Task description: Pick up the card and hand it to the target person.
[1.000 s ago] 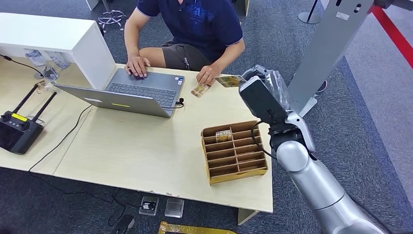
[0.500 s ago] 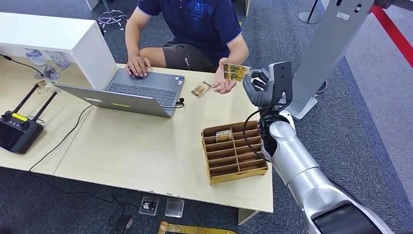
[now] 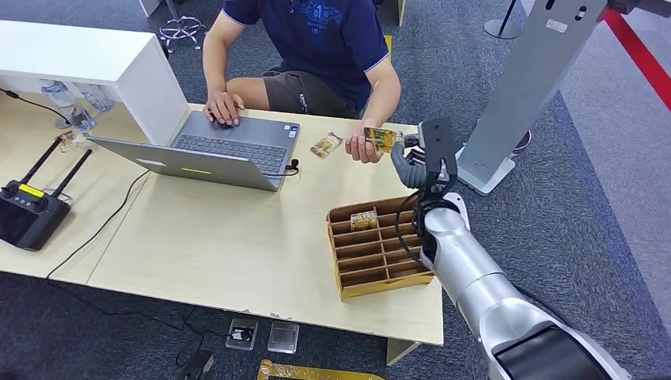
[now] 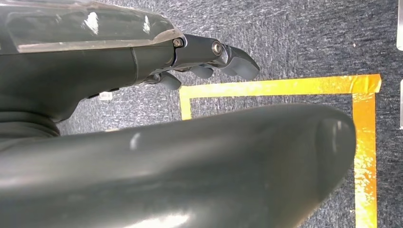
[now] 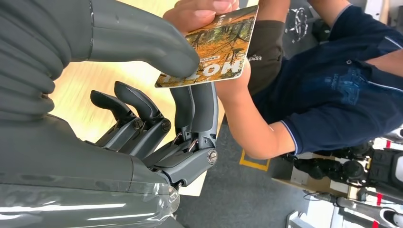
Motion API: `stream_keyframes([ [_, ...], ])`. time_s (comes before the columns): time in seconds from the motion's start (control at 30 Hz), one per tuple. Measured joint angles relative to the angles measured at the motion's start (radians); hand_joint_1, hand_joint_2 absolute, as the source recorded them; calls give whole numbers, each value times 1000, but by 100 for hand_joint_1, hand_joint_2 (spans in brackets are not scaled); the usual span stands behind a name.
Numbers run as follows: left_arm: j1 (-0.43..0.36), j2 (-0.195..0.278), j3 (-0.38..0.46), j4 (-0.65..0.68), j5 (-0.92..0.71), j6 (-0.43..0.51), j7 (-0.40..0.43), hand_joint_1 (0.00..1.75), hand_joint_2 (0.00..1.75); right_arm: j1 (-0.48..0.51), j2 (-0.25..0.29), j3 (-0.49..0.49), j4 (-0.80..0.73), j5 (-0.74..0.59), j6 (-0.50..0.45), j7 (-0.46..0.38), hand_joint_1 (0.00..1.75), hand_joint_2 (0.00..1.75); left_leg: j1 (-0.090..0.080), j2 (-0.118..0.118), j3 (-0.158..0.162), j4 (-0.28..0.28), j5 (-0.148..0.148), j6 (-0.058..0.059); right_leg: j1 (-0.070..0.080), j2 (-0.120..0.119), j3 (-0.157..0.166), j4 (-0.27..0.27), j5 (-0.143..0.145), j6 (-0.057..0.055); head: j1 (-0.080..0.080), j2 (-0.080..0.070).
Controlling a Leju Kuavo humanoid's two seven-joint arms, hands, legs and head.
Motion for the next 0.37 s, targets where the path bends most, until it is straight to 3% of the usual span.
stream_keyframes([
  [0.1, 1, 0, 0, 0, 2, 1, 3, 0, 0, -1, 1, 8, 9, 6, -9, 2, 175, 175, 0, 0, 0, 0, 0, 0, 0, 0, 0, 0, 0, 0, 0, 0],
  [0.23, 3, 0, 0, 0, 4, 2, 4, 0, 0, -2, 1, 23, 20, 11, -14, 5, 0, 175, 0, 0, 0, 0, 0, 0, 0, 0, 0, 0, 0, 0, 0, 0],
  [0.37, 4, 2, 0, 0, 4, 1, 3, 0, 0, -4, 2, 30, 25, 18, -18, 6, 0, 175, 0, 0, 0, 0, 0, 0, 0, 0, 0, 0, 0, 0, 0, 0],
])
